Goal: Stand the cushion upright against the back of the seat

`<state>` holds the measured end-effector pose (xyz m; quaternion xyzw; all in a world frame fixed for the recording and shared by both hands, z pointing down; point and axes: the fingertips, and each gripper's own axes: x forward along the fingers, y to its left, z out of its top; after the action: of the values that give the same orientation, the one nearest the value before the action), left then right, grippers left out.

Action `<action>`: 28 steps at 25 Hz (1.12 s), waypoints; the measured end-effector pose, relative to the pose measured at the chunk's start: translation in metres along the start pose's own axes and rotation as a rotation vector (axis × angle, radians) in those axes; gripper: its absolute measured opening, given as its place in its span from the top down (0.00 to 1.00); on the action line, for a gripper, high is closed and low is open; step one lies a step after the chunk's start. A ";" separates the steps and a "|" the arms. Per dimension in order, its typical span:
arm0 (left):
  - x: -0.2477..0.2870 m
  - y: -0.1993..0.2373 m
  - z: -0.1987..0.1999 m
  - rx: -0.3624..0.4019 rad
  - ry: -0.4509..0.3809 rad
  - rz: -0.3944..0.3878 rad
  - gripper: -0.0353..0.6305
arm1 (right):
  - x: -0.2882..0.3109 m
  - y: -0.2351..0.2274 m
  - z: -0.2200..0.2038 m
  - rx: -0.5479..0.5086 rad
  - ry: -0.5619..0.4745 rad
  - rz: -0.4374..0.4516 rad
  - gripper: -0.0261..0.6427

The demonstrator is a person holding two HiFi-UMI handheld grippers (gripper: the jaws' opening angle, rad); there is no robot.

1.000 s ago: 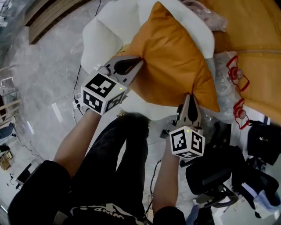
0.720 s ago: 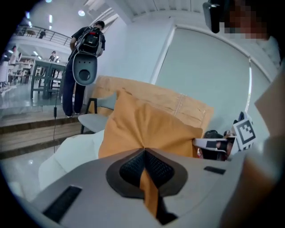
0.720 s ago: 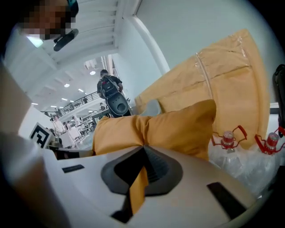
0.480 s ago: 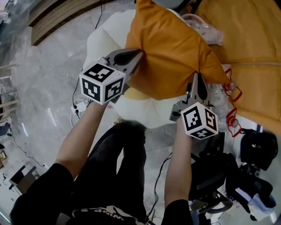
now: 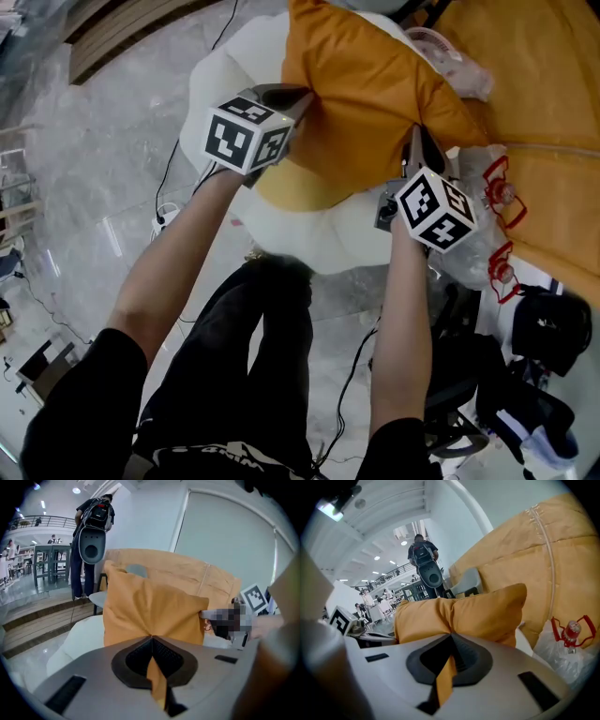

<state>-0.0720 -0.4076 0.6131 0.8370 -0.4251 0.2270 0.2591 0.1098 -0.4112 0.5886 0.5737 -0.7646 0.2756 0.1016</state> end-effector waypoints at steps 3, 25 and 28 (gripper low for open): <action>0.012 0.008 -0.003 -0.002 0.006 0.012 0.93 | 0.012 -0.004 -0.004 -0.026 0.008 -0.002 0.92; 0.004 -0.003 -0.007 0.096 -0.017 0.034 0.66 | -0.012 -0.008 -0.010 -0.144 0.012 -0.121 0.83; -0.003 -0.010 -0.007 0.099 -0.018 0.021 0.64 | -0.019 -0.005 -0.007 -0.146 -0.006 -0.133 0.77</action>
<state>-0.0669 -0.3964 0.6144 0.8463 -0.4245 0.2431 0.2110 0.1194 -0.3925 0.5873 0.6150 -0.7433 0.2100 0.1588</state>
